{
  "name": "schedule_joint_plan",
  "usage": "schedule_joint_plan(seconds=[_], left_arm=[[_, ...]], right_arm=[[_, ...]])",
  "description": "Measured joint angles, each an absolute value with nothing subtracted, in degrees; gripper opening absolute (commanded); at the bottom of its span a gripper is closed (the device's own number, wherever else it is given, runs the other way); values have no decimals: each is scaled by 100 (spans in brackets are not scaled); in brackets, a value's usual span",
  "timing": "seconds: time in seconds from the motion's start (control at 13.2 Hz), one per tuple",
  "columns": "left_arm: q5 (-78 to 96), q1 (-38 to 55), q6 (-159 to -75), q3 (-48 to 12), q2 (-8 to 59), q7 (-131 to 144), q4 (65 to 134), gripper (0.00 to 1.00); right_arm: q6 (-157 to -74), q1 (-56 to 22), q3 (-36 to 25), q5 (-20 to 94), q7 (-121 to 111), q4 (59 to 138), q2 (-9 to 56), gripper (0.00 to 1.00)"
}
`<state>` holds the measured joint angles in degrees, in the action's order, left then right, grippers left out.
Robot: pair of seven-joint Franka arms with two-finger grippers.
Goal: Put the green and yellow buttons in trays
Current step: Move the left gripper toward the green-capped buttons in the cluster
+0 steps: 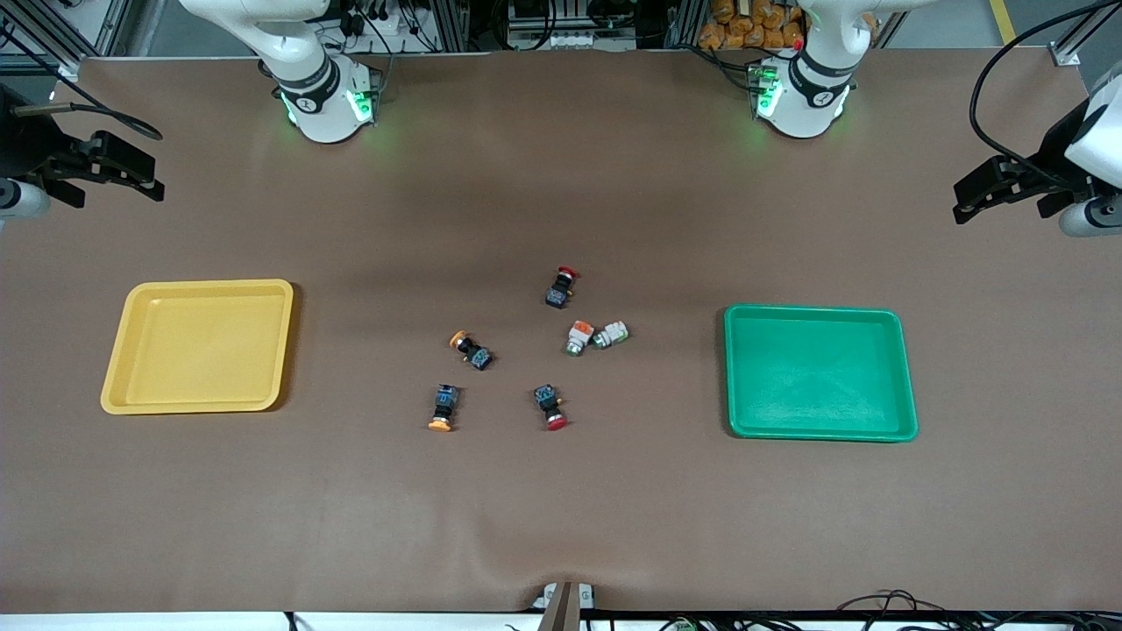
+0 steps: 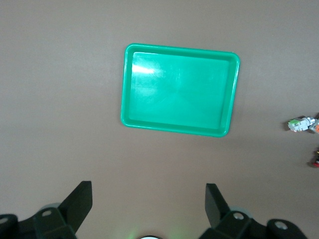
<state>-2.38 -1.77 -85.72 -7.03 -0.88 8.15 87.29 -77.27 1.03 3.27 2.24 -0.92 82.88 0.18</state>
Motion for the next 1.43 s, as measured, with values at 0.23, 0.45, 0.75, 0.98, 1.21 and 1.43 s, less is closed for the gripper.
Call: schedule_joint_plan(seconds=[0.23, 0.45, 0.75, 0.98, 1.21, 1.43], left_arm=[[-238, -177, -8550, -702, -88, 815, 8727, 100], [-238, -177, -8547, -696, -88, 815, 8711, 100], [-137, -144, -8398, -721, -71, 811, 8766, 100], [-45, -84, -8414, -972, 107, 812, 8932, 100], [-41, -59, -8876, -1369, 438, 971, 9105, 100], [-38, 4, -9575, -1956, 764, 2128, 9421, 100]], right_arm=[[-7727, 103, 327, 224, -91, 8291, 18, 100], [-7727, 103, 326, 224, -87, 8292, 17, 100], [-7727, 104, 326, 224, -86, 8298, 18, 100], [-7727, 104, 325, 224, -85, 8302, 18, 100], [-7728, 108, 323, 224, -77, 8305, 18, 100], [-7729, 119, 317, 224, -76, 8306, 18, 100]])
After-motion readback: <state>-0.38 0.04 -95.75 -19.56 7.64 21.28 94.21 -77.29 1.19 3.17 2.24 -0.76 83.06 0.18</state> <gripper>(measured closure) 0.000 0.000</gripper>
